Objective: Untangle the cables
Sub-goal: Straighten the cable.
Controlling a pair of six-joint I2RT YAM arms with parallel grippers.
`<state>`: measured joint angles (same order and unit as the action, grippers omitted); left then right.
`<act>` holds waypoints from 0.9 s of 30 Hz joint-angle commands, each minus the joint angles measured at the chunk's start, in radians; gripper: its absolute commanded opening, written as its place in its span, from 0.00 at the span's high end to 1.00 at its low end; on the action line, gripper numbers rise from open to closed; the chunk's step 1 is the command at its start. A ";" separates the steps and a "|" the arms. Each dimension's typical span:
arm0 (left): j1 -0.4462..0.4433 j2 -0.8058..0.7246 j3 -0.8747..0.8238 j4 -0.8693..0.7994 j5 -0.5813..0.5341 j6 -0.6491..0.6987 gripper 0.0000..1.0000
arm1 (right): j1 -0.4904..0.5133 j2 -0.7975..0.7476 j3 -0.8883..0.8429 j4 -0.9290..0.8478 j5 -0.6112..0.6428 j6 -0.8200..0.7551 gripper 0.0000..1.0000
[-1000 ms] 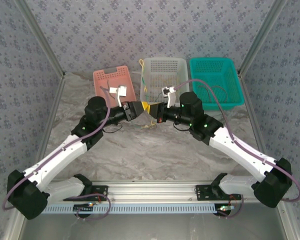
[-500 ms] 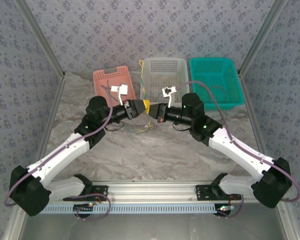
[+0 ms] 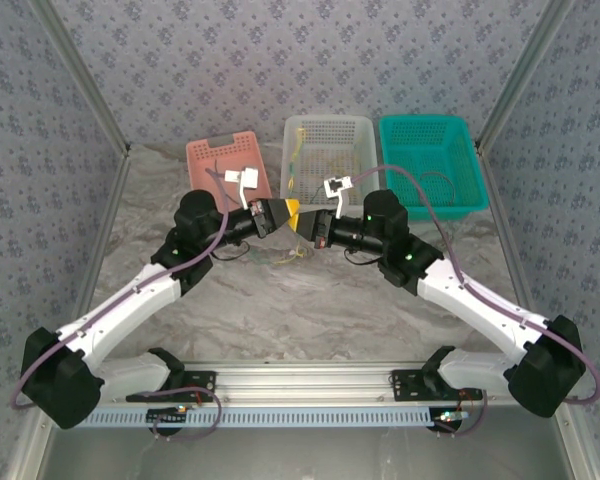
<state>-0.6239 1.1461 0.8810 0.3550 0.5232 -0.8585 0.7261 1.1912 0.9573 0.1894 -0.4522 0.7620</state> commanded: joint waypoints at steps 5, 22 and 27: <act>0.008 -0.054 0.044 -0.121 0.004 0.159 1.00 | -0.014 -0.116 0.024 -0.180 0.101 -0.084 0.69; -0.017 -0.020 0.099 -0.271 -0.054 0.243 1.00 | -0.019 -0.011 0.226 -0.197 0.187 -0.057 0.67; -0.022 -0.016 0.106 -0.278 -0.052 0.246 1.00 | -0.015 0.058 0.279 -0.145 0.139 -0.027 0.69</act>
<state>-0.6380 1.1278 0.9527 0.0780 0.4744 -0.6353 0.7055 1.2362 1.1873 -0.0143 -0.2840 0.7071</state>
